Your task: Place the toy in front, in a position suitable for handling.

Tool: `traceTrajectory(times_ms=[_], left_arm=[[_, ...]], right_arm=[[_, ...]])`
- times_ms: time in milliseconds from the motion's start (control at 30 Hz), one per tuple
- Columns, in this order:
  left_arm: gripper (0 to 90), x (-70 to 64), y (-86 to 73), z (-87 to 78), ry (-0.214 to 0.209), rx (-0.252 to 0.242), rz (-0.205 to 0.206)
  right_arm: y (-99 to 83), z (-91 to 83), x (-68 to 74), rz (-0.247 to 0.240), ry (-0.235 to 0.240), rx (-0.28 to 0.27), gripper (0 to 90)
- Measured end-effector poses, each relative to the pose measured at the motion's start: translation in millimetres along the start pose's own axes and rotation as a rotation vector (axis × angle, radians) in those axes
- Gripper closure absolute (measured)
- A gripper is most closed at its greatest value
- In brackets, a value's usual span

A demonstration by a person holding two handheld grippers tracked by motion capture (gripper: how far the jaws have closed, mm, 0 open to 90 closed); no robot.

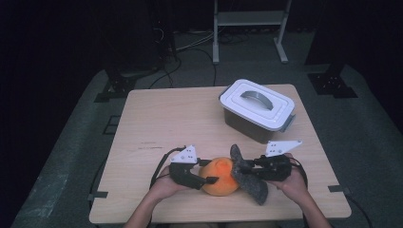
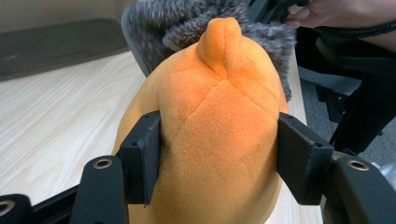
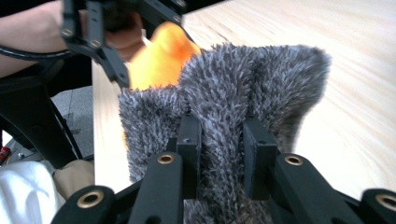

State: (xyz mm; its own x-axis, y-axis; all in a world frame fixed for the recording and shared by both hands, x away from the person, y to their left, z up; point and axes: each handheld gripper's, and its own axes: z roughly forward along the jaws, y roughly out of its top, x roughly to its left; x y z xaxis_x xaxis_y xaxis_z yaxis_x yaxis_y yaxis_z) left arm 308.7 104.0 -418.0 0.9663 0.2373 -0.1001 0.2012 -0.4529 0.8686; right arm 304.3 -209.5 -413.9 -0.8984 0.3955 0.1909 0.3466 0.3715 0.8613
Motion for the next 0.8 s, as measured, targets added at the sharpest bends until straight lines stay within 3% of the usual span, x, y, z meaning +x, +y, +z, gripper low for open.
traceTrajectory(times_ms=[67,200,267,367,533,633,700,800], left_arm=[[38.6,0.2,0.0,0.0,-0.001,-0.007,0.002],[39.1,0.0,0.2,0.2,0.006,-0.014,0.014],[40.8,-0.7,1.4,-0.8,0.022,-0.021,0.024],[42.9,-0.3,2.6,-3.6,0.022,-0.039,0.015],[43.5,0.5,2.2,-5.7,0.034,-0.042,0.002],[43.7,0.1,3.9,-5.6,0.044,-0.039,0.016],[43.6,-0.8,3.5,-4.4,0.047,-0.048,0.023],[43.9,-2.3,5.5,-5.7,0.063,-0.046,0.037]], right_arm=[[0.6,-3.9,-0.6,0.009,-0.010,-0.016,72.1],[13.2,-7.7,9.7,0.007,0.035,-0.112,72.2],[13.9,-2.7,12.8,-0.021,0.023,-0.084,72.2],[7.9,2.1,8.4,0.004,0.036,-0.062,72.4],[-0.2,3.5,-1.0,0.044,0.002,0.010,72.5],[6.3,-1.5,3.0,0.035,-0.008,-0.044,72.9],[12.0,-3.1,7.0,0.029,0.022,-0.105,72.5],[11.6,4.4,9.8,0.002,-0.001,-0.058,72.6]])
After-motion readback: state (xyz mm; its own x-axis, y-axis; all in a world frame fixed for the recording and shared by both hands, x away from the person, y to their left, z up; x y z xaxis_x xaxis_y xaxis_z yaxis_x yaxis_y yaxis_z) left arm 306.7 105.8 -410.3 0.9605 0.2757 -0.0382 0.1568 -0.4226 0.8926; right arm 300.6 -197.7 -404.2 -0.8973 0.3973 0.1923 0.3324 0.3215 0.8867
